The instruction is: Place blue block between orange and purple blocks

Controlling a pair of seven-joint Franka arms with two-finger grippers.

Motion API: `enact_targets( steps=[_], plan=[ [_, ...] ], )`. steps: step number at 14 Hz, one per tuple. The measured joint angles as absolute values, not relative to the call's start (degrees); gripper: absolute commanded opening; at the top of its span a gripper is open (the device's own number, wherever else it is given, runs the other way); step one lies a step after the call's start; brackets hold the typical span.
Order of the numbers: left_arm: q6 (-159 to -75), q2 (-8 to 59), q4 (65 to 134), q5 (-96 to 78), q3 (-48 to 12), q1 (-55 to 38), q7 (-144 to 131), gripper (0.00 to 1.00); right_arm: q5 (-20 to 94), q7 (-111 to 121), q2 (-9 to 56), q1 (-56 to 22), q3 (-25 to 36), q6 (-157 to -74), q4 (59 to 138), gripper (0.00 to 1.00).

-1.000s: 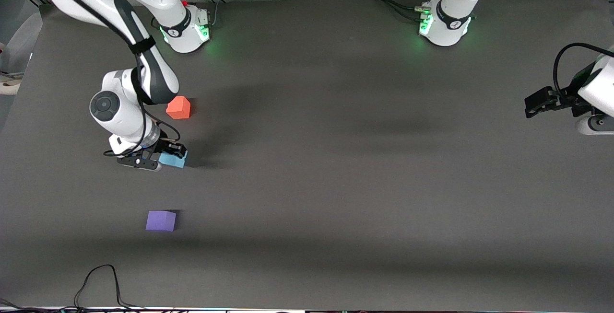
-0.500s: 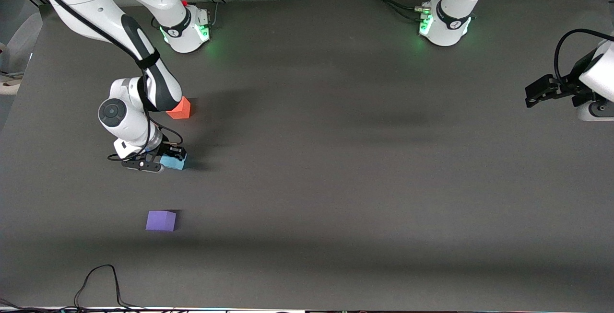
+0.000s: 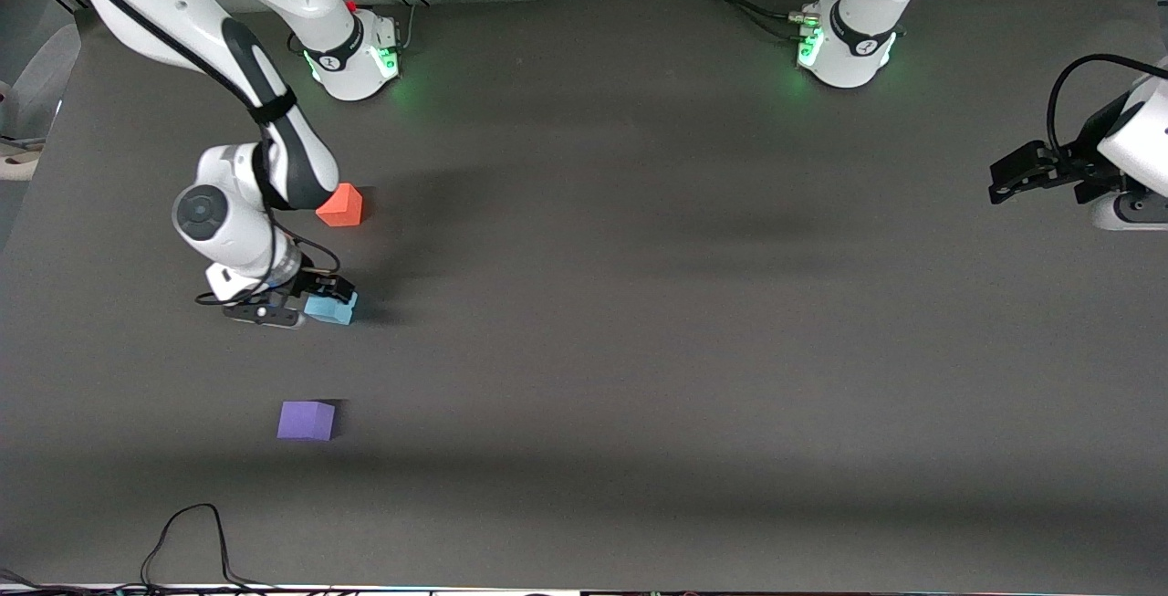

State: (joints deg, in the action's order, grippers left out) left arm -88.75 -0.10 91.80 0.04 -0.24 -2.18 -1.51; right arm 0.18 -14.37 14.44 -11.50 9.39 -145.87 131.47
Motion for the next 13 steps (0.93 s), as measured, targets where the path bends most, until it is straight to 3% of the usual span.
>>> enact_targets(
  steps=[6,9,13],
  plan=[
    [-88.72,-0.07,91.99,0.04,-0.16,-2.18,-1.51,1.00,0.25,-17.72,2.29,-11.34,12.22,-113.06,113.60,1.00],
    [-88.72,-0.07,92.04,0.04,-0.07,-2.18,-1.51,1.00,0.26,-17.80,-2.85,-10.88,9.63,-107.43,108.29,1.00],
    [-88.72,-0.06,92.11,0.04,-0.04,-2.18,-1.49,1.00,0.25,-15.00,-7.29,-6.81,4.45,-105.11,107.47,1.00]
  ],
)
